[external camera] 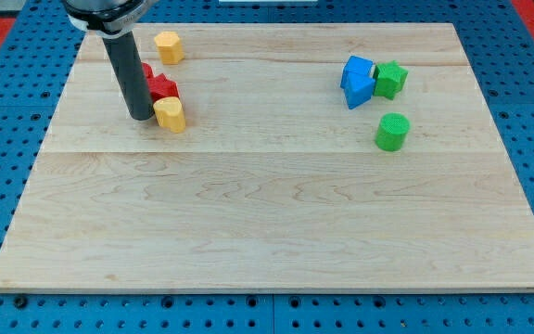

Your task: Push the yellow hexagon close to yellow heart

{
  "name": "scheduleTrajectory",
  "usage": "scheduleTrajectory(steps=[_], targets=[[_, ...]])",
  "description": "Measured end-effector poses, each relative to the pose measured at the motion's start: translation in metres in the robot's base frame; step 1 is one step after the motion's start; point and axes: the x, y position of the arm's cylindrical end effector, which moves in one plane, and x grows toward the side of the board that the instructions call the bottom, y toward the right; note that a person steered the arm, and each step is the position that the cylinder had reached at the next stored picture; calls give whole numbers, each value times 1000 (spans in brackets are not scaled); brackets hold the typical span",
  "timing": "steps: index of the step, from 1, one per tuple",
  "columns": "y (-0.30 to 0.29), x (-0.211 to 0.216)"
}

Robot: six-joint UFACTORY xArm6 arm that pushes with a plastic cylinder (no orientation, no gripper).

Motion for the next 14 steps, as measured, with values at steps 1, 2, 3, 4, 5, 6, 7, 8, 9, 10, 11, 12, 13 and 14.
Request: scheduleTrajectory(steps=[1,2,3,4,5,6,7,8,9,10,11,12,13,14], targets=[[64,32],[110,35],[145,35],[167,12],[193,-62],[175,-149],[113,-192],[21,-192],[-38,-187],[-23,-158],[23,-139],[31,-151],[56,-170],[84,-132]])
